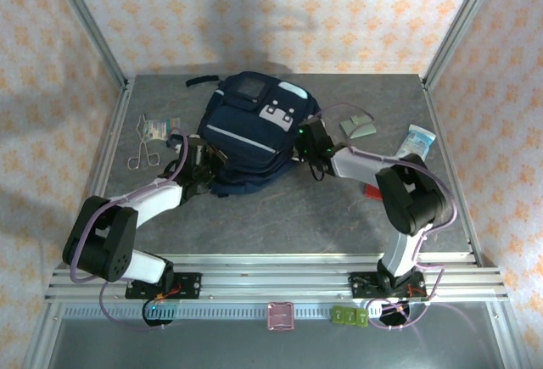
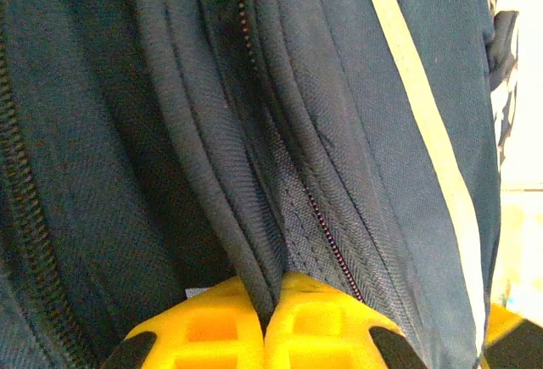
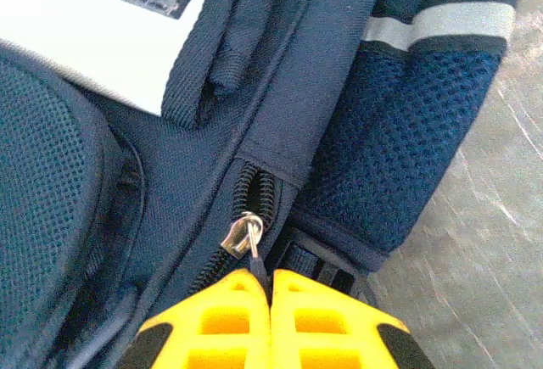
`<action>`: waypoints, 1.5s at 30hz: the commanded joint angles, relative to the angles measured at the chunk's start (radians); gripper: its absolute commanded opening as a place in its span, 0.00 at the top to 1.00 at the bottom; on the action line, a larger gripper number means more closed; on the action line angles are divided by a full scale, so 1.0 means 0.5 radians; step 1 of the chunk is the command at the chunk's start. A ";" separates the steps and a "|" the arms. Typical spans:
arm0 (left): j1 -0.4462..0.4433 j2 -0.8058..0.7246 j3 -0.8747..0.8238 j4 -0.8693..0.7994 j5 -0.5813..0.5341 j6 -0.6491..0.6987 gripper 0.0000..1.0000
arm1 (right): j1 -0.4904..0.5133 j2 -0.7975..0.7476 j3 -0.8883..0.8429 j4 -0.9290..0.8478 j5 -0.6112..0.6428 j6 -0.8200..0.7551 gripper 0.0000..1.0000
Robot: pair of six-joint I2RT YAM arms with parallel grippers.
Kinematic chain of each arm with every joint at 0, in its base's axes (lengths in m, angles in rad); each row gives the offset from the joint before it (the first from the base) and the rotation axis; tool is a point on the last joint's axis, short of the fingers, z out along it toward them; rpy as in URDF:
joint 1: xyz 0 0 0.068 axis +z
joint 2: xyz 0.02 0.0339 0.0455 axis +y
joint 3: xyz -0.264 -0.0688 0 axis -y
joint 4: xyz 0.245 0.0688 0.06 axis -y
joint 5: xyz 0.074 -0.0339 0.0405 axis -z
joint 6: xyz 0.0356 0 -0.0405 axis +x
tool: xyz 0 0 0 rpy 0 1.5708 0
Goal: Pack the student bag
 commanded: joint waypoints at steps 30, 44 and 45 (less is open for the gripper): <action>0.087 -0.157 0.217 -0.247 0.073 0.391 0.53 | 0.190 -0.457 -0.099 -0.070 -0.369 0.139 0.57; -0.463 -0.166 -0.051 -0.052 -0.144 0.293 0.51 | 0.057 0.155 0.326 -0.016 -0.641 0.200 0.56; -0.483 -0.138 -0.044 -0.050 -0.163 0.309 0.52 | 0.057 0.181 0.337 -0.010 -0.643 0.205 0.56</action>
